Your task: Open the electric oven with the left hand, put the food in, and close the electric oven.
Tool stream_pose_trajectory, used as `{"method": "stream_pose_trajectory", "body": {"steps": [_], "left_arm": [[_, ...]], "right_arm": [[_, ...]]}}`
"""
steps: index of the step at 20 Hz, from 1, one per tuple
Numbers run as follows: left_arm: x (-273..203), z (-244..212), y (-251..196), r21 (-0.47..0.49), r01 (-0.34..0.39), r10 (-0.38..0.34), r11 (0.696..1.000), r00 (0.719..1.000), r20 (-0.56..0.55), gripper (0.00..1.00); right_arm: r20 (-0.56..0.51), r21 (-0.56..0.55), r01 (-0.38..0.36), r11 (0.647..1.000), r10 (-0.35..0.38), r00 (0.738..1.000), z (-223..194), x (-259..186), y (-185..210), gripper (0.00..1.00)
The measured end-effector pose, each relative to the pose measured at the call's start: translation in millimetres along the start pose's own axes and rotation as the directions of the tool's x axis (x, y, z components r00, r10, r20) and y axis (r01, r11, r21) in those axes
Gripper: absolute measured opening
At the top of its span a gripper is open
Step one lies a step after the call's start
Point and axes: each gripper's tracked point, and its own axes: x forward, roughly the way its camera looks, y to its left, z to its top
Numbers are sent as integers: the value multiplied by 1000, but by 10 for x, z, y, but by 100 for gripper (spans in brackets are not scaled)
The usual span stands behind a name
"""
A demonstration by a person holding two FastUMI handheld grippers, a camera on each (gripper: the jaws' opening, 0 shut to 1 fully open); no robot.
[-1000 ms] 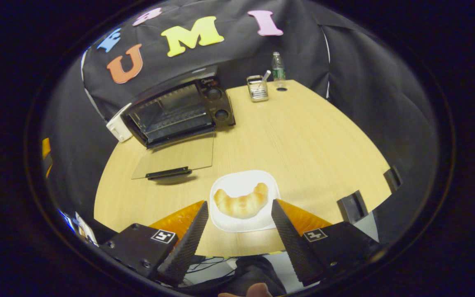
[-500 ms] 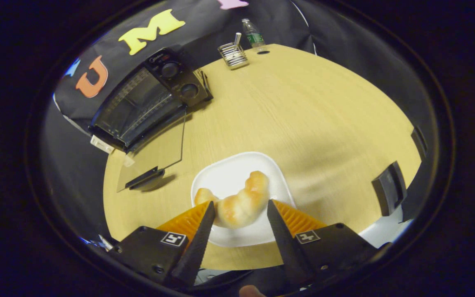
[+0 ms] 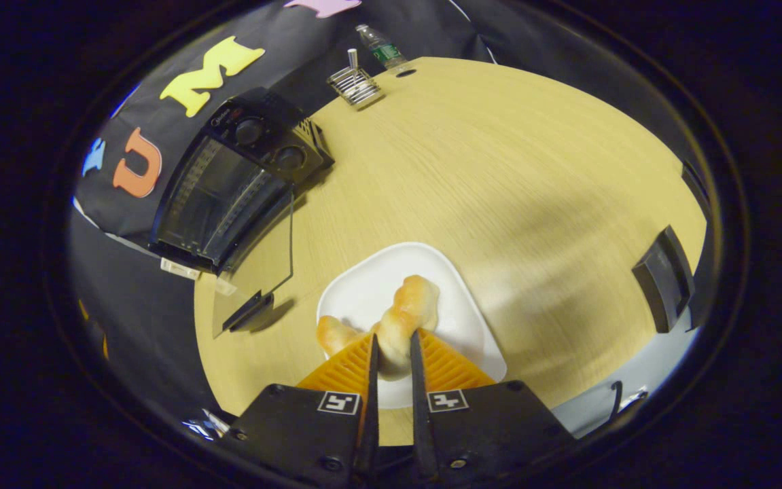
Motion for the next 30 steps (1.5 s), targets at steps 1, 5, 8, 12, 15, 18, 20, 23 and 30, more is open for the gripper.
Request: {"method": "stream_pose_trajectory", "body": {"steps": [1,5,8,12,15,18,20,23,30], "left_arm": [[1,12,15,12,10,-10,1000,1000,1,93],[-33,22,105,30,41,-41,999,999,2,93],[-75,12,189,38,63,-63,997,998,2,93],[-155,-26,370,46,71,-71,996,997,-4,93],[-243,-60,575,48,54,-54,997,999,-8,94],[-345,-87,855,38,12,-11,999,1000,-7,94],[-407,-132,1053,23,-27,28,999,999,-16,93],[-525,-229,1286,-4,-80,80,997,996,-46,94],[-688,-420,1697,-22,-201,198,979,974,-109,93]], "right_arm": [[18,8,1,1000,-2,1000,12,-33,5,20],[79,113,-60,992,52,996,63,-245,226,14],[144,184,-105,977,79,986,113,-455,419,14],[199,294,-186,938,131,971,143,-573,791,12],[230,291,-232,928,167,959,244,-504,1157,13],[251,252,-271,929,207,945,384,-338,1590,13],[265,248,-289,925,223,938,501,-167,1840,14],[267,251,-310,917,242,933,641,119,2159,13],[316,274,-335,902,244,917,1159,725,2690,15]]}}
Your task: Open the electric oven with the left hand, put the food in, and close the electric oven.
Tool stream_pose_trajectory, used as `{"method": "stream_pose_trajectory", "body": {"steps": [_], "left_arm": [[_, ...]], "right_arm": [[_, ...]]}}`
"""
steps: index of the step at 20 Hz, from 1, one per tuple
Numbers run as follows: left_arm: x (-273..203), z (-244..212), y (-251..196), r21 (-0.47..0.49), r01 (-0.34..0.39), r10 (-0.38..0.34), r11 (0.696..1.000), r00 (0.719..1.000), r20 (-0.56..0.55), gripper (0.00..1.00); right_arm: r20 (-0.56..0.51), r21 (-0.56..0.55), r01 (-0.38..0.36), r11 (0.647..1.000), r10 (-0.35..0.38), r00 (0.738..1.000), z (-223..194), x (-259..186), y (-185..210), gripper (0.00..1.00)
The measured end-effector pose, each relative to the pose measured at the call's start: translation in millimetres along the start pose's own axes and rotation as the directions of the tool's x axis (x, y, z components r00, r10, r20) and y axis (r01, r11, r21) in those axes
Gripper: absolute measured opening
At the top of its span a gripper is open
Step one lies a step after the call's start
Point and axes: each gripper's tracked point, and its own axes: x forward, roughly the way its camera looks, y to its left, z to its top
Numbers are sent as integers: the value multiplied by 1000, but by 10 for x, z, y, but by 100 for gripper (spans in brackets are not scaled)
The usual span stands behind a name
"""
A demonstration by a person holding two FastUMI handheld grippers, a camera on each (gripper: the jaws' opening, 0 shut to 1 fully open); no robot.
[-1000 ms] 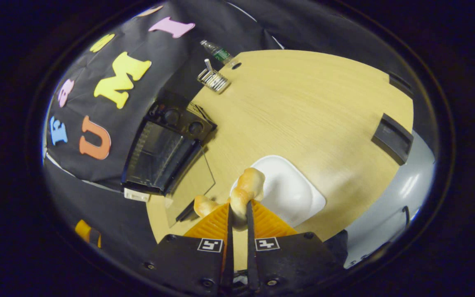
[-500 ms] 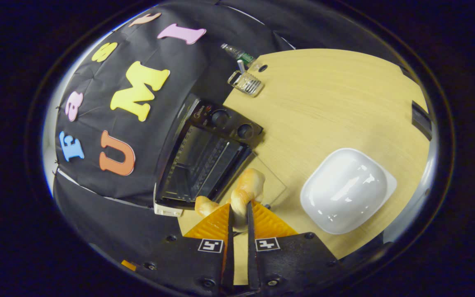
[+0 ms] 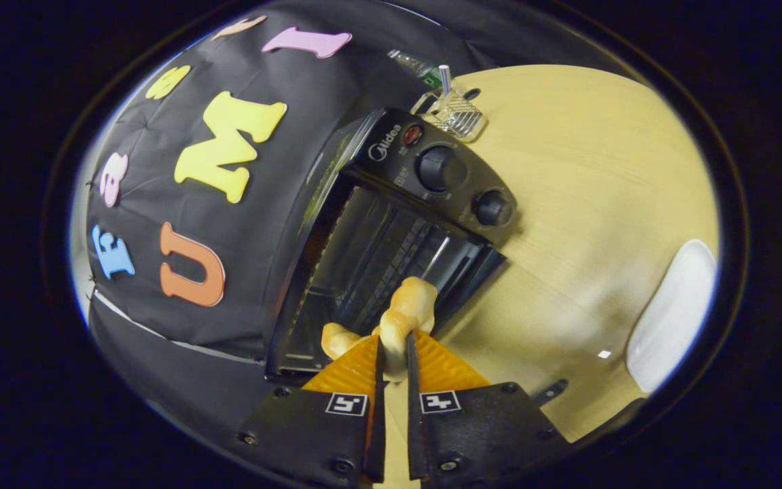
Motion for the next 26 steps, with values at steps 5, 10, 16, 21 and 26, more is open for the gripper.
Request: {"method": "stream_pose_trajectory", "body": {"steps": [5,10,16,21,26], "left_arm": [[21,-75,110,-31,-45,43,999,998,-55,93],[24,-66,114,-33,-57,55,998,996,-64,94],[-19,-34,139,-16,-61,60,998,997,-54,96],[-37,-43,81,-24,-47,45,999,998,-53,96],[-70,-27,8,-14,-31,31,999,999,-37,96]], "right_arm": [[45,-6,-5,1000,5,999,34,529,147,13],[70,34,-18,999,15,997,52,810,175,13],[70,-36,-18,999,21,997,87,829,192,27],[68,-68,-29,997,33,997,92,745,179,49],[86,-175,8,984,8,996,79,528,113,65]]}}
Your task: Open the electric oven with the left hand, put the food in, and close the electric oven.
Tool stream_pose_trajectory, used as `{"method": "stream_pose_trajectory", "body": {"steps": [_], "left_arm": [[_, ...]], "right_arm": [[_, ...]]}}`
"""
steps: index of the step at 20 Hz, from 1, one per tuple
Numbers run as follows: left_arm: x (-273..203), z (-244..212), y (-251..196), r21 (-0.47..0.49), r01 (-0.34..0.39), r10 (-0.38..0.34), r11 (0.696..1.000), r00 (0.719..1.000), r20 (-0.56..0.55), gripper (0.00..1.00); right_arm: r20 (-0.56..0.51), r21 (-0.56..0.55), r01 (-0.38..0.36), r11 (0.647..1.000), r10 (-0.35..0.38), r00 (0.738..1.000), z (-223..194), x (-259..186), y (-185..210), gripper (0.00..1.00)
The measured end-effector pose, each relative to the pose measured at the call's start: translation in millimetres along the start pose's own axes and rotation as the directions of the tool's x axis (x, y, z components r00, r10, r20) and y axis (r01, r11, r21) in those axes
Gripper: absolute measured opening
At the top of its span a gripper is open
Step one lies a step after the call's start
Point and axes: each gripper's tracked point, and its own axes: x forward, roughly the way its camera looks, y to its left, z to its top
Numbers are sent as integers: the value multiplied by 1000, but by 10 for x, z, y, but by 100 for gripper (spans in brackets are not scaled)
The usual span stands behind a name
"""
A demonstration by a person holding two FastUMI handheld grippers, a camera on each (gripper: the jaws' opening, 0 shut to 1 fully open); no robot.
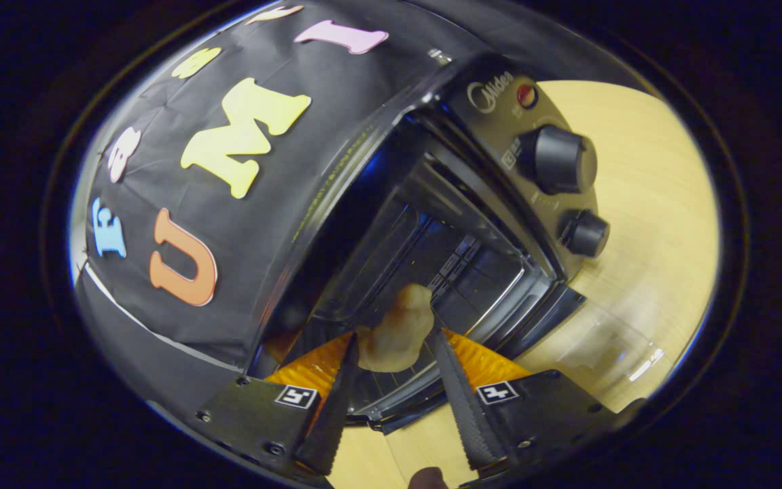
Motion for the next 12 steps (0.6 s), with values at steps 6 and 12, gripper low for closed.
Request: {"method": "stream_pose_trajectory", "body": {"steps": [6,12], "left_arm": [[-25,114,-192,-17,55,-54,998,997,53,96],[74,150,-481,-25,137,-133,990,985,112,93]], "right_arm": [[11,-151,40,988,-39,999,-7,-601,-193,83],[46,-350,93,932,-82,996,162,-1535,-347,93]]}}
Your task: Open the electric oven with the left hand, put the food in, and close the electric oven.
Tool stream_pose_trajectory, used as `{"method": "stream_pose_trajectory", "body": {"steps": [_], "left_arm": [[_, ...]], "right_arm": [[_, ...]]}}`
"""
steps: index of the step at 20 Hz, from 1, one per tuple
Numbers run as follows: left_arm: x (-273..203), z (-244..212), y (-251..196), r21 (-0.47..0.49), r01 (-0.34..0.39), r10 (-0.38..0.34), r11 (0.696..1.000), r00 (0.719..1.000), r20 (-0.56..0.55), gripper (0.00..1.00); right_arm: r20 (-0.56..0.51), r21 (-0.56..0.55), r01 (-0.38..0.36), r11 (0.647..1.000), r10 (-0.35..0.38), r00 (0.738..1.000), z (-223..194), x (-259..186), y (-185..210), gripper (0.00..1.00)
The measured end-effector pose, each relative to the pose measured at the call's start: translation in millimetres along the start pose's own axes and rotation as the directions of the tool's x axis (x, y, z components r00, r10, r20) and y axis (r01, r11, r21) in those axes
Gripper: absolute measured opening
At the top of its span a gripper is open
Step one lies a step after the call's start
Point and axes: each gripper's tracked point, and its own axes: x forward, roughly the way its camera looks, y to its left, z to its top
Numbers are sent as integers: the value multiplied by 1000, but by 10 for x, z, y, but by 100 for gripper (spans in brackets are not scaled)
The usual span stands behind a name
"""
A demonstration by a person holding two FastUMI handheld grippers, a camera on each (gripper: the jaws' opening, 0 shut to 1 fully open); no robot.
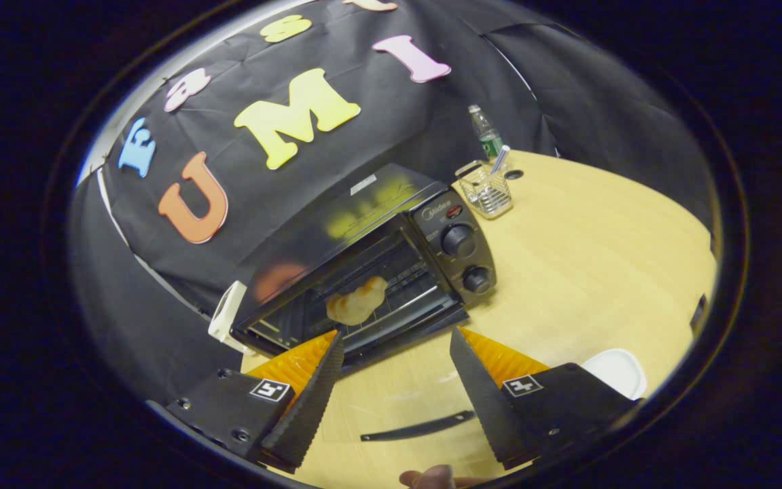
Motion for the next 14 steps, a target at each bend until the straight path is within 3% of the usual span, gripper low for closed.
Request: {"method": "stream_pose_trajectory", "body": {"steps": [8,14], "left_arm": [[401,-447,-528,-14,147,-147,989,988,-55,93],[629,-1003,-829,-42,201,-205,979,966,-157,94]], "right_arm": [[43,-168,76,983,-69,997,113,-1195,-312,95],[92,-283,174,943,-154,984,54,-1826,-564,95]]}}
